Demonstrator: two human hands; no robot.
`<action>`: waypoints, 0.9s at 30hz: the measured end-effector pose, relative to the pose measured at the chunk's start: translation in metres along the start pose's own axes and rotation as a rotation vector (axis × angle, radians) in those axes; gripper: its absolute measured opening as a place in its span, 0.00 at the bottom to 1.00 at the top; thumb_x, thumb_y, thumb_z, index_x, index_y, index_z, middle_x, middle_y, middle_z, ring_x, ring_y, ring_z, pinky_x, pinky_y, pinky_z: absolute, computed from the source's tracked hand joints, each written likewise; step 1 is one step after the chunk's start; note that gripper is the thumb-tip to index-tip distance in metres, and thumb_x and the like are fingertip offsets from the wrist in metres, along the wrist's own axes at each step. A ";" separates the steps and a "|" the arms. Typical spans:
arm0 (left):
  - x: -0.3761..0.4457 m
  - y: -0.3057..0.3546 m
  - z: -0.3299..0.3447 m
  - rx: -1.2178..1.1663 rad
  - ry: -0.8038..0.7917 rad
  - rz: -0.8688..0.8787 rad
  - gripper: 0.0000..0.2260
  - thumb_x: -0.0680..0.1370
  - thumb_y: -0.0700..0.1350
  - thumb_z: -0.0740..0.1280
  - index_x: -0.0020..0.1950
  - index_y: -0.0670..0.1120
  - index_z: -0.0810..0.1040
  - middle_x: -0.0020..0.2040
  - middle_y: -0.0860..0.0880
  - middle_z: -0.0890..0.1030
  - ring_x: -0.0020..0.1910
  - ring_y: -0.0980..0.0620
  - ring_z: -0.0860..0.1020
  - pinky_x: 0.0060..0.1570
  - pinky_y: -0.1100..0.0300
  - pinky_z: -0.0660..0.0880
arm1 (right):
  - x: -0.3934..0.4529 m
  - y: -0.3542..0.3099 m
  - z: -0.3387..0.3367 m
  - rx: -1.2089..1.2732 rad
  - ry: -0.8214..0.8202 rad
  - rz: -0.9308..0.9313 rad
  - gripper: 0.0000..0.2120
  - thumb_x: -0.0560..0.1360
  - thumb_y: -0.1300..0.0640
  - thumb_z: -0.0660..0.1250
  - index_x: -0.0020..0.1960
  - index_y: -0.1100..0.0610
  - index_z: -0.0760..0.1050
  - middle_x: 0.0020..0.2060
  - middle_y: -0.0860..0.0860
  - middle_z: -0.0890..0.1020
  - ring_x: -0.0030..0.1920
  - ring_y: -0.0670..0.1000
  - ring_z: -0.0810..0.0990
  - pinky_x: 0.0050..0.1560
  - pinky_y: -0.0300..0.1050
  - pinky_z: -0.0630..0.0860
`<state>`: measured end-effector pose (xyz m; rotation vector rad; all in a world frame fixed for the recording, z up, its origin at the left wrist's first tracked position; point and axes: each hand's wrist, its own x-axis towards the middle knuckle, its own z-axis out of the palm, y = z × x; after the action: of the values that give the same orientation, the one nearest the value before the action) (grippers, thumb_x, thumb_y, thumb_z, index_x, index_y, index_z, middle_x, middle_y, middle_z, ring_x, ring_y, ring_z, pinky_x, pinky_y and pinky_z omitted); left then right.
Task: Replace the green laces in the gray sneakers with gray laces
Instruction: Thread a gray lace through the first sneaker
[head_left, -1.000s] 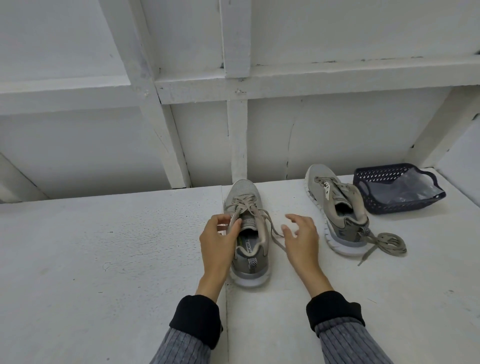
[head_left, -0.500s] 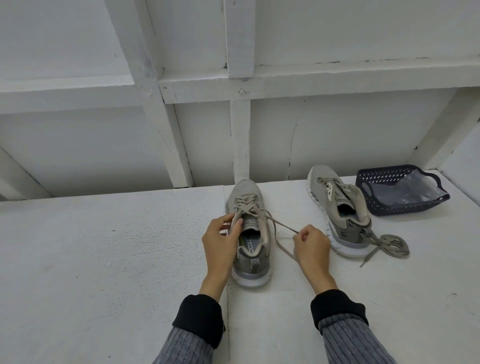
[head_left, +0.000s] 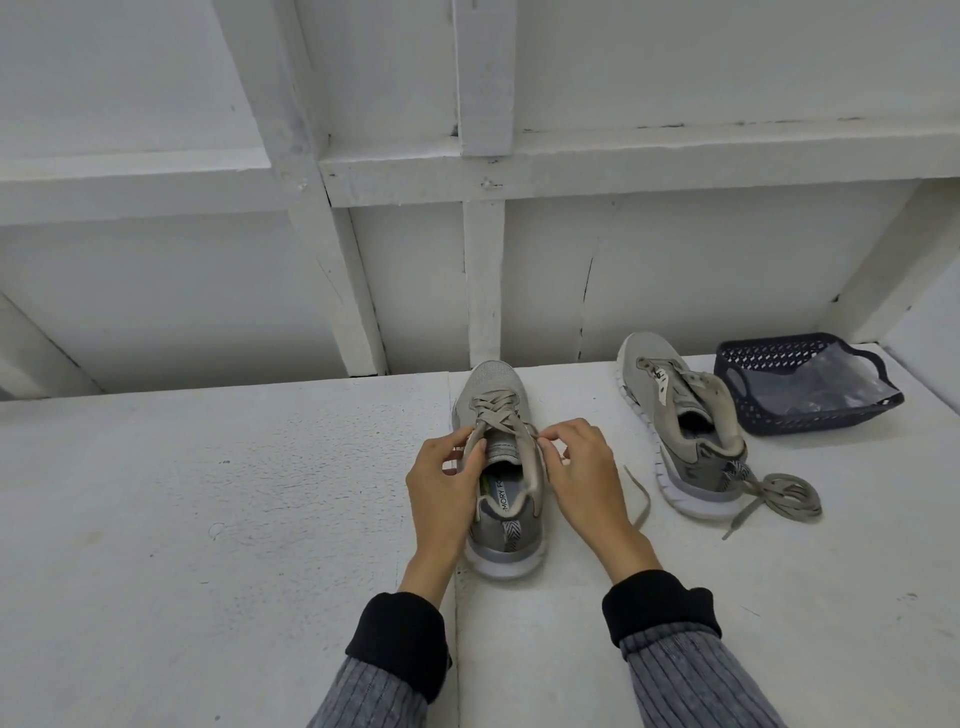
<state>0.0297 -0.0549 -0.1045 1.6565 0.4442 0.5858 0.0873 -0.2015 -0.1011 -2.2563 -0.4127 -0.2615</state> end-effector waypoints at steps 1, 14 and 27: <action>0.000 0.000 0.000 0.005 -0.002 0.005 0.09 0.77 0.44 0.71 0.54 0.58 0.82 0.50 0.57 0.81 0.49 0.63 0.78 0.46 0.70 0.75 | -0.002 0.002 0.000 -0.008 0.012 0.017 0.04 0.78 0.59 0.65 0.47 0.56 0.78 0.44 0.47 0.76 0.46 0.47 0.72 0.41 0.28 0.66; 0.001 0.000 -0.001 0.017 -0.026 -0.006 0.08 0.77 0.46 0.72 0.55 0.55 0.84 0.50 0.57 0.81 0.50 0.63 0.79 0.48 0.68 0.75 | -0.003 -0.003 0.000 0.206 -0.001 0.309 0.07 0.77 0.61 0.64 0.42 0.55 0.77 0.32 0.48 0.80 0.32 0.46 0.76 0.34 0.33 0.70; 0.004 -0.001 -0.003 0.091 -0.060 -0.002 0.08 0.77 0.50 0.70 0.56 0.56 0.82 0.51 0.60 0.80 0.50 0.64 0.78 0.47 0.68 0.76 | 0.020 -0.017 -0.019 0.289 -0.078 0.246 0.03 0.77 0.58 0.67 0.49 0.54 0.79 0.40 0.49 0.80 0.39 0.44 0.74 0.39 0.34 0.68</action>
<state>0.0309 -0.0504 -0.1042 1.7553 0.4346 0.5196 0.0987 -0.2012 -0.0704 -2.0115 -0.1946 0.0146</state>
